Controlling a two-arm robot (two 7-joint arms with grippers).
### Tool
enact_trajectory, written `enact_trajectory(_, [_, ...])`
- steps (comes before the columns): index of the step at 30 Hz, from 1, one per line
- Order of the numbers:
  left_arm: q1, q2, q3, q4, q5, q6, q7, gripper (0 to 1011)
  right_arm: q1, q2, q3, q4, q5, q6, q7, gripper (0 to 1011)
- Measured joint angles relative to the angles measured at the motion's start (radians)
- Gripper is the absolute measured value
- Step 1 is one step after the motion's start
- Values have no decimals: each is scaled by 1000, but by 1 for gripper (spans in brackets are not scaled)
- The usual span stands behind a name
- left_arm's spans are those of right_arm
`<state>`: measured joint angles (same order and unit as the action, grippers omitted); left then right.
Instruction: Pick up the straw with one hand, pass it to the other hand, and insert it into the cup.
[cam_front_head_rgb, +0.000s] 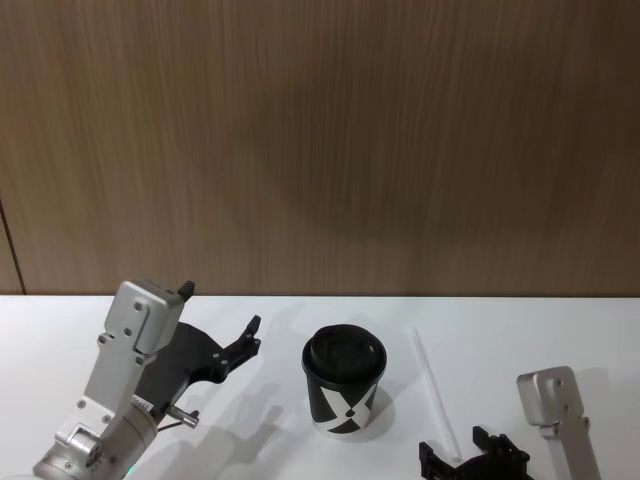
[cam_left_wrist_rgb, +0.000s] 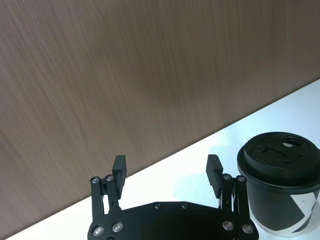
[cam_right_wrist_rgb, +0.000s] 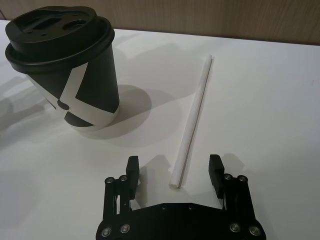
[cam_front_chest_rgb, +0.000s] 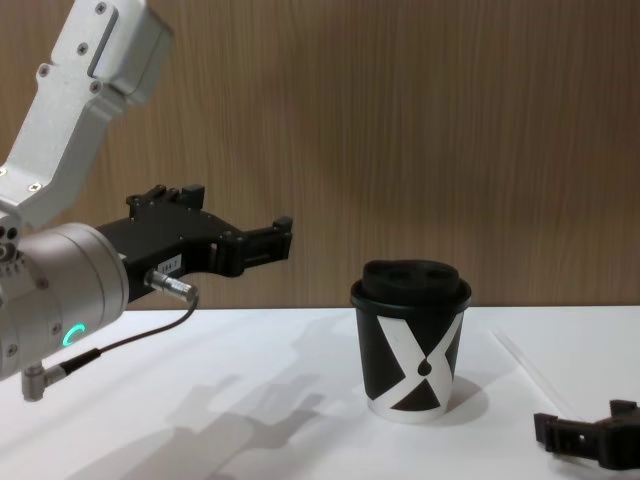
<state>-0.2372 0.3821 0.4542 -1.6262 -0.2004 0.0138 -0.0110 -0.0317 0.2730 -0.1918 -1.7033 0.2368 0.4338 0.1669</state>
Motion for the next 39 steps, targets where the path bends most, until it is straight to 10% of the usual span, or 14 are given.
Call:
enact_trajectory(27, [0,0,0,0,0,0,0,1000,2,-3,0,3,-2,7,7,64])
enact_trajectory(39, [0,0,0,0,0,0,0,1000,2,-2,0,3,-2,7,7,0])
